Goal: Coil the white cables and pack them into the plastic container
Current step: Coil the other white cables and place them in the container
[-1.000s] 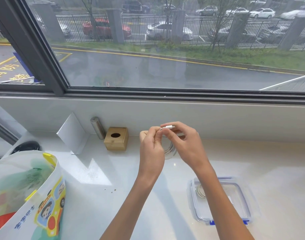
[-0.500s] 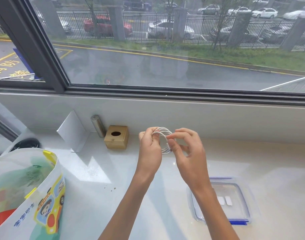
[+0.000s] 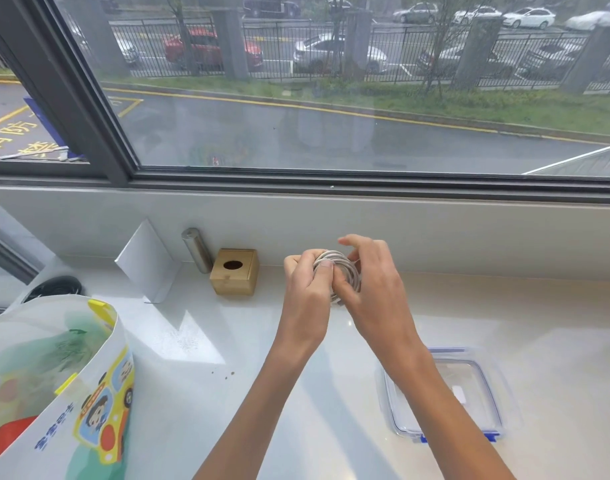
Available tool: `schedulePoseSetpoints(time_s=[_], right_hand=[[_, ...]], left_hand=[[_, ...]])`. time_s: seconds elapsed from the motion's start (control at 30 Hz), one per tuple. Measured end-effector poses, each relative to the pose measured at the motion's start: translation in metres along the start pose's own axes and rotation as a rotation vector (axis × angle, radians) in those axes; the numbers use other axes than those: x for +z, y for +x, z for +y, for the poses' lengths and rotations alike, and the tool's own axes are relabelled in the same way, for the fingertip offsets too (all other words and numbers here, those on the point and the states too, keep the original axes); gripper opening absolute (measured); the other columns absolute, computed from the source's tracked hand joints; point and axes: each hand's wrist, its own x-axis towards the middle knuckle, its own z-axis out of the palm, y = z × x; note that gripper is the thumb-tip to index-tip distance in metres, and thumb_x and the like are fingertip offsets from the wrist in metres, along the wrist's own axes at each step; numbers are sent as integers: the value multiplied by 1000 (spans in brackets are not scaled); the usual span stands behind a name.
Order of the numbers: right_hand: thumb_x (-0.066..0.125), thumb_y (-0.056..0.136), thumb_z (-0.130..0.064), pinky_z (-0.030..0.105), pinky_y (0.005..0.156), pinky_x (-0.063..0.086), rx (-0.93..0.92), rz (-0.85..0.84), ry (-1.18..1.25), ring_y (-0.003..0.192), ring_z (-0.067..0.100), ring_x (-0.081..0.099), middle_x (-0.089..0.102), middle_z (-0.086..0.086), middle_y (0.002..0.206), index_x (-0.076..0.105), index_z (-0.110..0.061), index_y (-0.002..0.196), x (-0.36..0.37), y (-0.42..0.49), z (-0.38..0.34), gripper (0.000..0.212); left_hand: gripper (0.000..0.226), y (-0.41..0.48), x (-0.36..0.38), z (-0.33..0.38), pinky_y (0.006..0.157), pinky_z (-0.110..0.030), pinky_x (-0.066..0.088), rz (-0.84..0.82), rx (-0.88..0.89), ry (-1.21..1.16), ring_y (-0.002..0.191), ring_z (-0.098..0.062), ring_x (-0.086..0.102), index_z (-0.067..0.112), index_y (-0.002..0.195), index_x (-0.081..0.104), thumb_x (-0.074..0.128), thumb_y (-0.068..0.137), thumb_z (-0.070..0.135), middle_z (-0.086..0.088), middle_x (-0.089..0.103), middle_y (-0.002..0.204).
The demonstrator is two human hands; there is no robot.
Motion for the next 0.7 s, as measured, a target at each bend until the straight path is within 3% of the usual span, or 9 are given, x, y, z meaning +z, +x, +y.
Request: schedulePoseSetpoints(time_s=[0.13, 0.27, 0.33, 0.43, 0.5, 0.6, 0.7], right_hand=[[60, 98, -14, 18, 71, 43, 20, 44, -81, 77, 13, 55, 43, -3, 105, 61, -17, 125, 11, -3, -1, 28], [57, 99, -14, 11, 70, 38, 157, 64, 29, 82, -3, 53, 53, 3, 100, 67, -17, 107, 19, -2, 3, 13], [57, 97, -13, 12, 72, 40, 248, 12, 114, 89, -4, 53, 63, 4, 97, 66, -21, 102, 19, 1, 8, 13], [59, 92, -22, 34, 75, 53, 357, -123, 227, 89, 14, 66, 72, -8, 88, 68, -27, 96, 9, 3, 14, 11], [62, 87, -31, 33, 71, 55, 414, -296, 346, 81, 9, 69, 73, -12, 82, 71, -26, 95, -4, 4, 20, 13], [71, 81, -31, 29, 73, 58, 544, -537, 696, 84, 13, 73, 75, -1, 88, 66, -8, 107, -21, 7, 31, 35], [73, 87, -35, 41, 88, 58, 574, -665, 734, 97, 23, 72, 74, 11, 102, 60, 3, 119, -31, 6, 41, 51]], left_hand=[[31, 2, 6, 1, 74, 0, 38, 58, 42, 63, 90, 19, 46, 11, 95, 60, 36, 106, 27, -12, 49, 110], [21, -2, 13, -2, 76, -7, 44, 56, 114, 134, 91, 18, 51, 12, 105, 55, 37, 106, 23, -1, 44, 109], [17, -4, 16, -4, 75, -2, 41, 42, 133, 149, 92, 16, 52, 12, 106, 54, 39, 105, 21, 3, 43, 107], [17, -2, 13, -6, 74, 1, 37, 59, 105, 127, 89, 17, 51, 11, 101, 56, 41, 105, 18, -2, 46, 105], [16, -1, 11, -8, 79, -6, 41, 39, 67, 106, 86, 13, 53, 14, 98, 56, 42, 104, 19, -2, 47, 105], [15, -6, 13, -8, 84, -21, 49, -24, 17, 45, 84, 7, 57, 21, 95, 56, 43, 104, 22, 1, 47, 106], [15, -10, 18, -8, 87, -32, 53, -50, -8, 2, 89, -4, 61, 20, 95, 56, 44, 104, 23, 0, 47, 107]])
